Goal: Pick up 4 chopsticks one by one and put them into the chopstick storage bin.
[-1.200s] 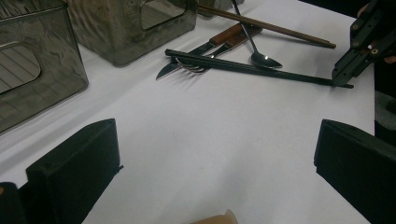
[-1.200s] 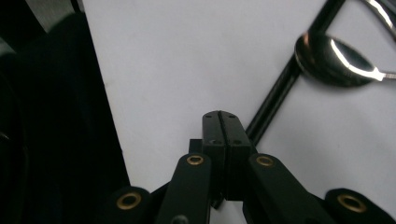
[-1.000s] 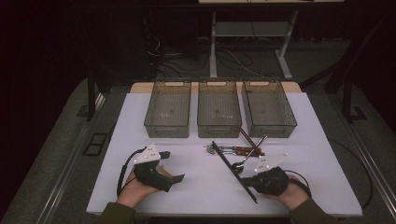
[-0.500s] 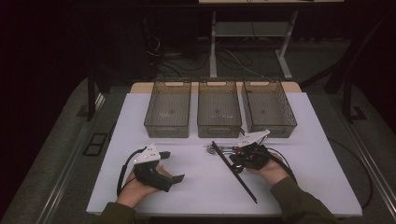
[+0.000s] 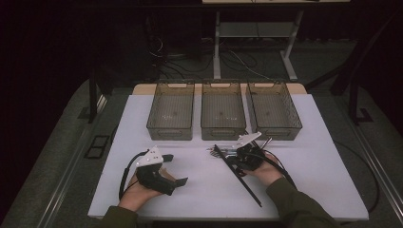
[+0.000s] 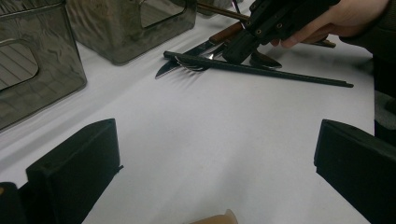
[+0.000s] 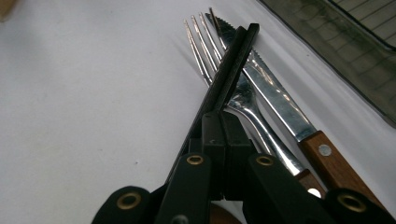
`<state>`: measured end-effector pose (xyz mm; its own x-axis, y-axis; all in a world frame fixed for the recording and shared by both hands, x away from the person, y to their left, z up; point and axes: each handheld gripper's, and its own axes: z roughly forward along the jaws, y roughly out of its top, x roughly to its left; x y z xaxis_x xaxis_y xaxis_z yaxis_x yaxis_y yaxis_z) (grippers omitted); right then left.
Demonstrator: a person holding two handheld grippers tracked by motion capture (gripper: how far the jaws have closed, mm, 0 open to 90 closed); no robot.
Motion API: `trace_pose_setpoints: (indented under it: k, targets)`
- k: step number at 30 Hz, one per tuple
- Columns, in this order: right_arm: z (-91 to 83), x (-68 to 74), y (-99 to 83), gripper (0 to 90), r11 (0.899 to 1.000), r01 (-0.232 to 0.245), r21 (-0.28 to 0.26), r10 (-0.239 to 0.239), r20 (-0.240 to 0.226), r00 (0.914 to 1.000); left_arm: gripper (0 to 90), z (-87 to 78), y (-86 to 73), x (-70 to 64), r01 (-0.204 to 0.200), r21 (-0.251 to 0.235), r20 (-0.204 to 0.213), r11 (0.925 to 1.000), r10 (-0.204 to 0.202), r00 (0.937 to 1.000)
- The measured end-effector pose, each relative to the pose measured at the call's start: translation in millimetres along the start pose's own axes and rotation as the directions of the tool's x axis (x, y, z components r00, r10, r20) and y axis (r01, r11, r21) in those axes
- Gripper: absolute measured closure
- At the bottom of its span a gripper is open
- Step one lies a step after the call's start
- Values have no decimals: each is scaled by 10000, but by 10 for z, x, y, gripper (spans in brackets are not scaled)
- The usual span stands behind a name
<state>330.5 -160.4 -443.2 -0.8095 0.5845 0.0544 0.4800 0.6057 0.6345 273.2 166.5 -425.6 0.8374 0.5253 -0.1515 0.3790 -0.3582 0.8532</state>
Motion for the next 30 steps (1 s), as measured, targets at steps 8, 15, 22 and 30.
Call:
trace_pose_setpoints:
  k: [8, 15, 22, 30]
  targets:
    - [9, 28, 4, 894, 9999, 165, -32, -165, -185, 9997, 0, 0, 1, -3, -7, 3, 13, 10000, 7, 10000]
    - [-14, 18, 2, 876, 9999, 114, -73, -114, 61, 9999, 0, 2, 1, -4, -12, 10, 22, 10000, 12, 10000]
    - [-128, 12, 2, 829, 9990, 31, -449, -31, 8, 10000, 0, -4, 2, -2, -12, -15, 18, 10000, 12, 10000]
    - [-470, 191, -114, 770, 9960, -133, -889, 84, -554, 9984, 0, -10, 4, -5, 11, -72, 36, 10000, -10, 10000]
